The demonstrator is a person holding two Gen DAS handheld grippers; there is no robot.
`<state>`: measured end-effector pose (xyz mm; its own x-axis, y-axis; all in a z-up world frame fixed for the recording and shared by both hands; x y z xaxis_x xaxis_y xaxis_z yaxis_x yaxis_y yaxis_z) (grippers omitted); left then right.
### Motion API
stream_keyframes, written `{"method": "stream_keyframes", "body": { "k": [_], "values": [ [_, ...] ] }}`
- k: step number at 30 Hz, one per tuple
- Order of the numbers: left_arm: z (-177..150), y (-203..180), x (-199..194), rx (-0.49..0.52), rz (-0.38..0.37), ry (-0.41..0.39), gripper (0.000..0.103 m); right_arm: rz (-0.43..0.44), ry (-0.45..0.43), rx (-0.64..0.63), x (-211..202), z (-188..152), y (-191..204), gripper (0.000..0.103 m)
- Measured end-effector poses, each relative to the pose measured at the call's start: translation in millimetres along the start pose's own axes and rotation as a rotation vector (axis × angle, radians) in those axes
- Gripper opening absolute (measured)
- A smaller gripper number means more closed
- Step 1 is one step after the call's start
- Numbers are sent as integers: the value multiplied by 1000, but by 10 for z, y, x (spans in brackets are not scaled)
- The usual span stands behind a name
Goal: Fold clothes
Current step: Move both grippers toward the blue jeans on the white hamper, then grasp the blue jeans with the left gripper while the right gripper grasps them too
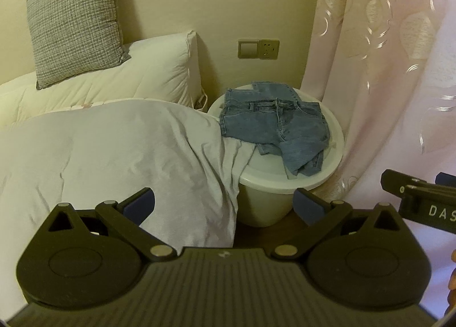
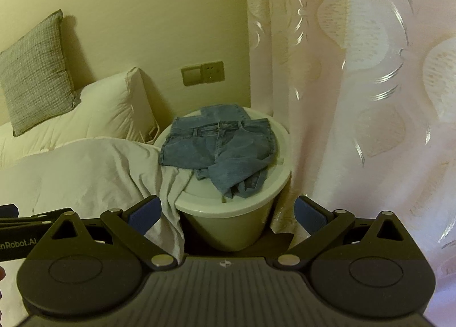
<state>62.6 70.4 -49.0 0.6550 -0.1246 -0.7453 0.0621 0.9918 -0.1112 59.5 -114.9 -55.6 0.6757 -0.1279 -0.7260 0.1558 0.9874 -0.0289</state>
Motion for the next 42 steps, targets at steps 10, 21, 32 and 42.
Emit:
{"method": "stream_keyframes", "body": {
  "k": [10, 21, 32, 42],
  "values": [
    [48, 16, 64, 5, -16, 25, 102, -21, 12, 1, 33, 8, 36, 102],
    [92, 7, 339, 10, -18, 96, 102, -47, 54, -1, 254, 19, 0, 102],
    [30, 133, 903, -11, 8, 257, 102, -58, 155, 16, 822, -12, -51, 102],
    [248, 144, 1790, 10, -18, 340, 96, -38, 256, -14, 1784, 126, -10, 102]
  ]
}}
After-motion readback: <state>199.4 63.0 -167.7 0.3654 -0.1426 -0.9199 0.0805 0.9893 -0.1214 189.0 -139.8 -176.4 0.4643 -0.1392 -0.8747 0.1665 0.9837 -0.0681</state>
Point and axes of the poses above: each gripper's, at about its wrist camera, not at the fingertips, and x roughly the way its jaws point, y to its left, z to its top, the point moved 3 cm from there along x, roughly the way its jaws point, and after that the axes turned 11 degrees about -z, right-handed, at the moved point
